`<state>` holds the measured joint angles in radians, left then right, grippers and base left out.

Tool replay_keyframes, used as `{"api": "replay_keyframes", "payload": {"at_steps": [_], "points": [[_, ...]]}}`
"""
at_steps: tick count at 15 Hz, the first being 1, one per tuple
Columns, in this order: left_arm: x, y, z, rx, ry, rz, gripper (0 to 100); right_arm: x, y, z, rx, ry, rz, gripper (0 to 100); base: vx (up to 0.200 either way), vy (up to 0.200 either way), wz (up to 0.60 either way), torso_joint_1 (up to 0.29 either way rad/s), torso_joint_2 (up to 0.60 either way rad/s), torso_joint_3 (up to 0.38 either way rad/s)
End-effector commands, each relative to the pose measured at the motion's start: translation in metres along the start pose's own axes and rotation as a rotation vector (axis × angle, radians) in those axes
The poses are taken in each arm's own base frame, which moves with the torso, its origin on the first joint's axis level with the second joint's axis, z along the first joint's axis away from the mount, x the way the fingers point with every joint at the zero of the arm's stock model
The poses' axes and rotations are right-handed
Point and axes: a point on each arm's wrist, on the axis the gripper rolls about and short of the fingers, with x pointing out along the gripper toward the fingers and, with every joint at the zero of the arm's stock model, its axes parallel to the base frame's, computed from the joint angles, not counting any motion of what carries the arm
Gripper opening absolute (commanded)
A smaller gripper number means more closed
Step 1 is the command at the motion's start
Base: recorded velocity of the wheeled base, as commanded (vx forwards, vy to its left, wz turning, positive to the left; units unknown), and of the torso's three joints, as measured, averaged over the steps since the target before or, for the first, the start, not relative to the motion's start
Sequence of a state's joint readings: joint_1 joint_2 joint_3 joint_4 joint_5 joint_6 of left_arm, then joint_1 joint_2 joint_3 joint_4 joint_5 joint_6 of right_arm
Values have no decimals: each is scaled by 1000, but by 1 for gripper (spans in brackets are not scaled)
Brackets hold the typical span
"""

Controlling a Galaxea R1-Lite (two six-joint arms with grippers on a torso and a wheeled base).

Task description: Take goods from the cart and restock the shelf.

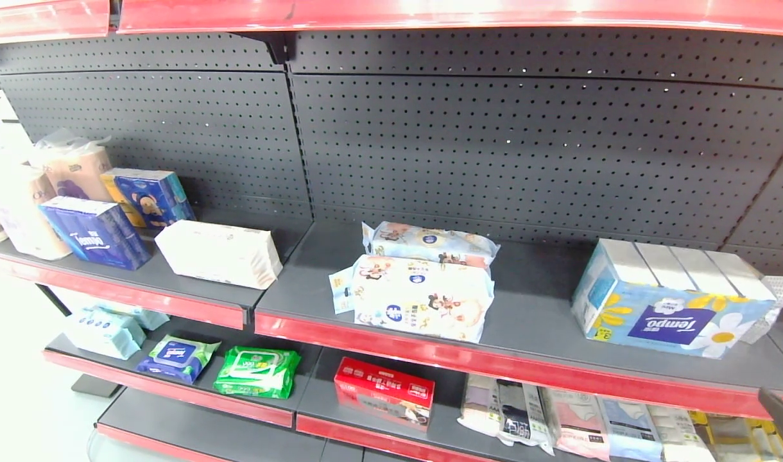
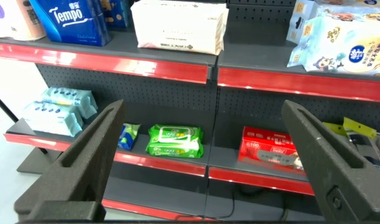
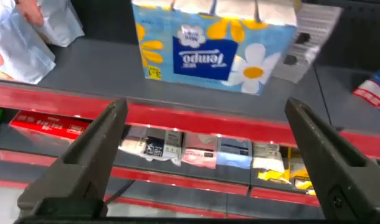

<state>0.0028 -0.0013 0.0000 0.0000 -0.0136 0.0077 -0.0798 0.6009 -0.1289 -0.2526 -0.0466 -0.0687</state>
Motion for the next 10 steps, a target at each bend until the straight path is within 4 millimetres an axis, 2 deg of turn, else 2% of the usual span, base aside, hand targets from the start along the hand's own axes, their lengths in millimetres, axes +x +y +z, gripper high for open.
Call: {"api": "replay_keyframes", "payload": {"at_steps": [1,4,6,7,10], "points": [[0,0,0,0,1,0,100,-24,1,-37,2,-95,-20,100,0,0,0,0,0,0],[0,0,0,0,1,0,100,-38,3,-61,15,-77,-33,100,0,0,0,0,0,0],[0,0,0,0,1,0,100,-40,2,-61,18,-107,-3,100,0,0,0,0,0,0],[0,0,0,0,1,0,100,-44,0,-63,8,-160,76,100,0,0,0,0,0,0],[0,0,0,0,1,0,100,-47,-1,-64,50,-196,54,100,0,0,0,0,0,0]]}}
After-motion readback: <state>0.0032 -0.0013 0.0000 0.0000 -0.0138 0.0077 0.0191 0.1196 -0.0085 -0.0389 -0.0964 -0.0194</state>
